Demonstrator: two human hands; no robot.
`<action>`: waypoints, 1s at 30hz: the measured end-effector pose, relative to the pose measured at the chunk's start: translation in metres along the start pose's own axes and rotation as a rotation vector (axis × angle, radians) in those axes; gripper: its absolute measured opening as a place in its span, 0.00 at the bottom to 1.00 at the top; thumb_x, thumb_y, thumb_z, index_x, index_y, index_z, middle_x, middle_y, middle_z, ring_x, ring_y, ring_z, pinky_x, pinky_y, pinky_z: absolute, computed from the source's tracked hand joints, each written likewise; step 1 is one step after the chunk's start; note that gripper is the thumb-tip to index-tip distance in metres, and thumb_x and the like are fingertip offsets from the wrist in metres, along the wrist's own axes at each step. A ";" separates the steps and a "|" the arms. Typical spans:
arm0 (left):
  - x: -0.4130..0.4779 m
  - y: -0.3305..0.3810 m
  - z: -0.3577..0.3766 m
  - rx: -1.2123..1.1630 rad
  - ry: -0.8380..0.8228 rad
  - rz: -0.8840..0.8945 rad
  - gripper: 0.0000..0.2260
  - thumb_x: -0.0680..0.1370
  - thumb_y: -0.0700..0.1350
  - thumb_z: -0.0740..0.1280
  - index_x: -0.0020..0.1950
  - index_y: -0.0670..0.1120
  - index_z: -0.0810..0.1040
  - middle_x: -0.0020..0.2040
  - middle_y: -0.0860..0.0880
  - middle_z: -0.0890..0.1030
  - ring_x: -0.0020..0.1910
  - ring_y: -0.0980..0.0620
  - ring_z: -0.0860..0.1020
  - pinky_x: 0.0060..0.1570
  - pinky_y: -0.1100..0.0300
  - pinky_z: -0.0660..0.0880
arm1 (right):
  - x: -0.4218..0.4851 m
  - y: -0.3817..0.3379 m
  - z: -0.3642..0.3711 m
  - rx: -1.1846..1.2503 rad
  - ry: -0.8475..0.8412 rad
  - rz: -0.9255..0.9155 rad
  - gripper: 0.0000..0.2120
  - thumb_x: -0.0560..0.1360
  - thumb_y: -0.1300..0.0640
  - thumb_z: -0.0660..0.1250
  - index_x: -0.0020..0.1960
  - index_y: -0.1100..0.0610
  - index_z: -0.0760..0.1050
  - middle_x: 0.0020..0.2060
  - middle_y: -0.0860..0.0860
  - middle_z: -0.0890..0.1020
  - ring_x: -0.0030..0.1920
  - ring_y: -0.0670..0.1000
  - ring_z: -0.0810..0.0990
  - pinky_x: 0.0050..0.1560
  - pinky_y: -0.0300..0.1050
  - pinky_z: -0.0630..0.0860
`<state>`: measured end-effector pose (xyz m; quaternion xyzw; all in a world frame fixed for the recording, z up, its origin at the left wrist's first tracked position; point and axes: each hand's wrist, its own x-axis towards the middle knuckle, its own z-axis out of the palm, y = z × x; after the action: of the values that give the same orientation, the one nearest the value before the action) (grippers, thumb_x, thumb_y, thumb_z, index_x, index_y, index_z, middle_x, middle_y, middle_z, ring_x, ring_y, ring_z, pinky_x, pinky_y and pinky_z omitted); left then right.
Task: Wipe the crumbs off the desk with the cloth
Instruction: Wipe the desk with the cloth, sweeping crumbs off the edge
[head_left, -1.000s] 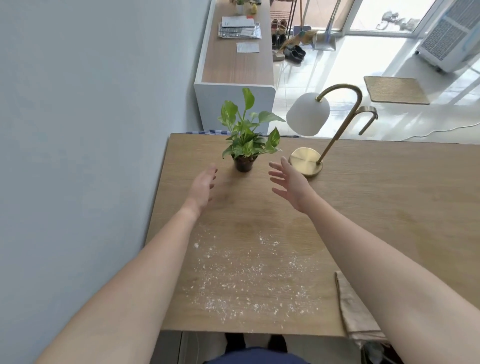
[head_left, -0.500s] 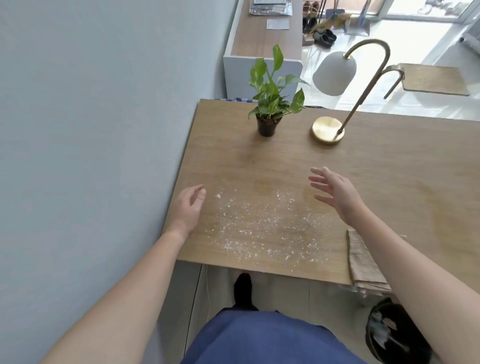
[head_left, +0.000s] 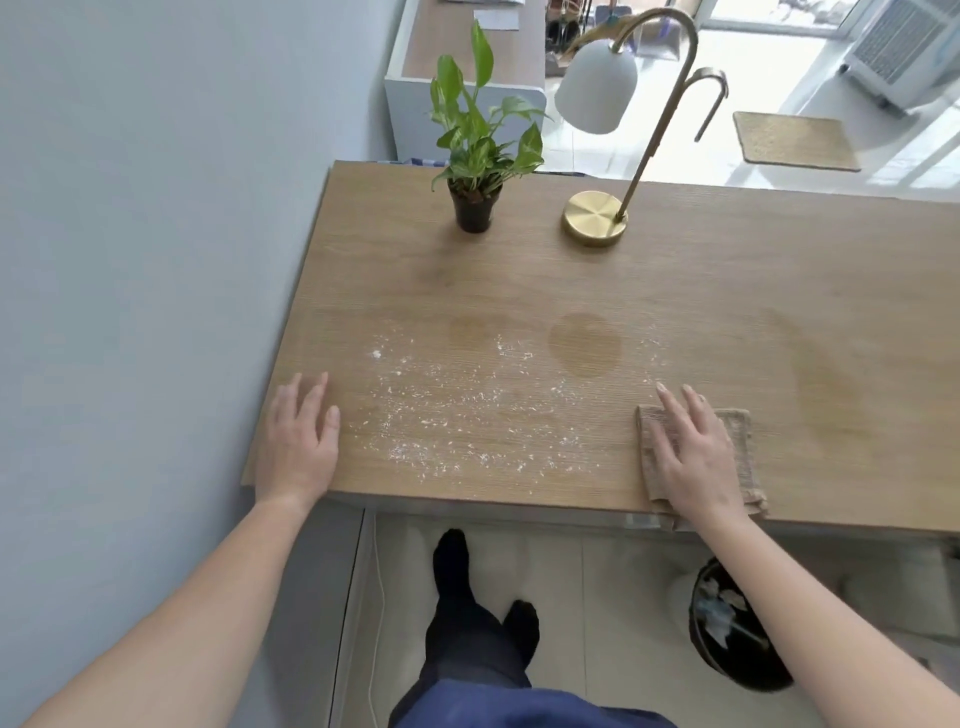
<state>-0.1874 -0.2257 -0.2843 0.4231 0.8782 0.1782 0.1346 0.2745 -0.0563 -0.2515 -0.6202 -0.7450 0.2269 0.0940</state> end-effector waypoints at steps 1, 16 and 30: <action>0.002 -0.002 0.001 0.008 0.003 0.006 0.23 0.88 0.52 0.59 0.84 0.54 0.66 0.85 0.46 0.60 0.84 0.43 0.57 0.82 0.44 0.56 | -0.003 0.006 0.004 -0.043 -0.016 0.001 0.27 0.86 0.43 0.57 0.84 0.40 0.58 0.85 0.49 0.58 0.85 0.52 0.52 0.84 0.59 0.50; 0.015 -0.004 0.010 0.118 0.060 0.038 0.28 0.84 0.60 0.49 0.84 0.57 0.65 0.85 0.47 0.62 0.85 0.43 0.58 0.83 0.46 0.52 | -0.017 0.035 0.000 -0.303 -0.127 -0.058 0.28 0.81 0.28 0.35 0.80 0.25 0.37 0.84 0.36 0.42 0.84 0.41 0.36 0.84 0.51 0.39; 0.017 -0.002 0.012 0.135 0.110 0.041 0.27 0.83 0.58 0.53 0.82 0.56 0.69 0.82 0.46 0.68 0.82 0.41 0.63 0.79 0.39 0.62 | 0.008 0.028 -0.004 -0.285 -0.140 0.038 0.27 0.80 0.28 0.31 0.79 0.25 0.33 0.83 0.34 0.38 0.82 0.41 0.33 0.83 0.51 0.35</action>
<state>-0.1946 -0.2106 -0.2975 0.4386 0.8854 0.1441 0.0537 0.2993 -0.0443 -0.2614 -0.6239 -0.7626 0.1631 -0.0515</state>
